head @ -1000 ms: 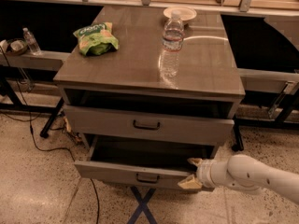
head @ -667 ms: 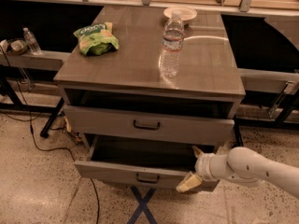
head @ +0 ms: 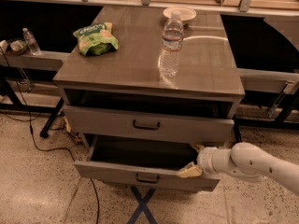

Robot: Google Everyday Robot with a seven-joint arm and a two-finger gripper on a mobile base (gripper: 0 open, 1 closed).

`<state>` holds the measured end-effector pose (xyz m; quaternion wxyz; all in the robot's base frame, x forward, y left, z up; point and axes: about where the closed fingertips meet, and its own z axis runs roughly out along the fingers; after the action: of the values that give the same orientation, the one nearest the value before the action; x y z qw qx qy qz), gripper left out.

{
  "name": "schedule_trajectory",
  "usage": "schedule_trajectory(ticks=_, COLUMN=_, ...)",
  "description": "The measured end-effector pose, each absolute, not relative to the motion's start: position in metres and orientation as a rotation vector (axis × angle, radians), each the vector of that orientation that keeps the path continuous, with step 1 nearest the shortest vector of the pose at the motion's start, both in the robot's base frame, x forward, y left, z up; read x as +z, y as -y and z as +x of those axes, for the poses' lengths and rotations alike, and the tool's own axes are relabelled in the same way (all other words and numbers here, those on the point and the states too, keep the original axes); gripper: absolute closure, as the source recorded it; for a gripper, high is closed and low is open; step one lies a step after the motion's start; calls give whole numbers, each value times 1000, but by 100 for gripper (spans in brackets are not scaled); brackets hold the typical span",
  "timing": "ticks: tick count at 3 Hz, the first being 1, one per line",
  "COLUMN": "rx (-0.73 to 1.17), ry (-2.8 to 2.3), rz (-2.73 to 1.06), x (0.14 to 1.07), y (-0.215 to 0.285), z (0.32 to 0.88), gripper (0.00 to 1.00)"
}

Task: Open middle drawer

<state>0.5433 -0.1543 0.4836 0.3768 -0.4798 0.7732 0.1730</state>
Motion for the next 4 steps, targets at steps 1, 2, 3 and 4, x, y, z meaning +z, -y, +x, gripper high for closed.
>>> schedule_trajectory(ticks=1, rx=411, ry=-2020, rz=-1109, x=470, y=173, z=556, gripper=53)
schedule_trajectory(ticks=2, rx=363, ry=-2054, rz=-1042, x=457, y=189, z=562, gripper=84)
schedule_trajectory(ticks=3, rx=300, ry=-2064, rz=-1088, x=445, y=193, z=559, gripper=100)
schedule_trajectory(ticks=4, rx=265, ry=-2081, rz=-1288, x=426, y=188, z=535, gripper=100)
